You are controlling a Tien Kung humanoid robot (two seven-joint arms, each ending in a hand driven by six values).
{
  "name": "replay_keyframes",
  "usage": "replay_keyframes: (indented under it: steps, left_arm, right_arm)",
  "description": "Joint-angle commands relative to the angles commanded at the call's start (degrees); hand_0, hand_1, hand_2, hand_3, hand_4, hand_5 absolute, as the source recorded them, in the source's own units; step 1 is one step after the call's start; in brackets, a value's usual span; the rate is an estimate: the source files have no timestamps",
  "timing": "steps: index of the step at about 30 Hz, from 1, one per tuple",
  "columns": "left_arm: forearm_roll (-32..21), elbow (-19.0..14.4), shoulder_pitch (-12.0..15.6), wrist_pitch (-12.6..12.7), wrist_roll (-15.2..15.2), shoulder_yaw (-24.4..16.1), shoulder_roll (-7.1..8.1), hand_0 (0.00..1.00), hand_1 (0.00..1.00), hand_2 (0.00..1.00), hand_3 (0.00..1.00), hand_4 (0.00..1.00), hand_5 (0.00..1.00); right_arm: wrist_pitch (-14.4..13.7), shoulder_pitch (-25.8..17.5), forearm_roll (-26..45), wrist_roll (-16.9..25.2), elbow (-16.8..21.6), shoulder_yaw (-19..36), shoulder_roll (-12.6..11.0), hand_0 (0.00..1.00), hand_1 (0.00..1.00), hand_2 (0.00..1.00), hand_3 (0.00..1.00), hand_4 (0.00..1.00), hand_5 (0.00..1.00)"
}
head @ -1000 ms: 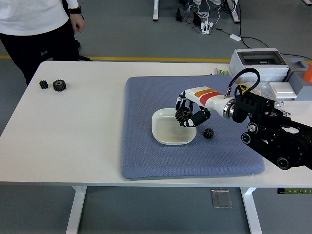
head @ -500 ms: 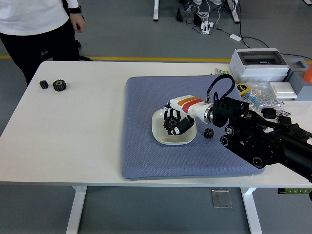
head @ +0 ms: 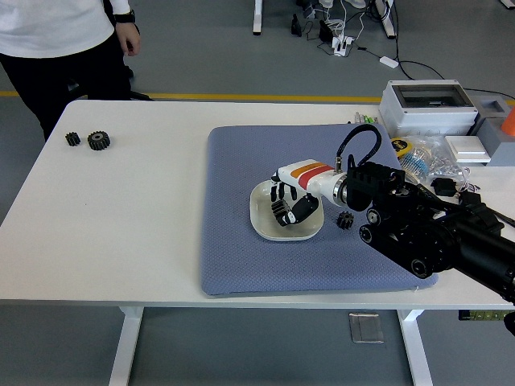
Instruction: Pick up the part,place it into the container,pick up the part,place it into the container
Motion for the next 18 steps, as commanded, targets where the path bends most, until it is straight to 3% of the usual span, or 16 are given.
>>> replay_keyframes:
  steps: [1,12,18]
  left_arm:
    - [0.08,0.00,0.02,0.00,0.02,-0.05,0.00,0.591,0.544,0.659,0.560,0.659,0.567]
    - [1.03,0.00,0.35,-0.21,0.20,-0.60,0.12,0.591,0.544,0.660,0.561,0.661,0.568]
    - [0.95,0.00,0.70,-0.03,0.00,-0.93,0.20,0.591,0.542,0.660,0.561,0.662,0.569]
  right_arm:
    - [0.00,0.01,0.01,0.03,0.03,0.10,-0.01,0.227,0.447,0.766,0.864,0.959,0.303]
    - [0.23,-0.20,0.28,0.57,2.81,3.27,-1.48,0.222,0.450,0.779,0.877,0.990,0.326]
    - [1.29,-0.51,-2.64,-0.20,5.98,8.17,-6.27,0.221,0.452,0.781,0.875,0.995,0.336]
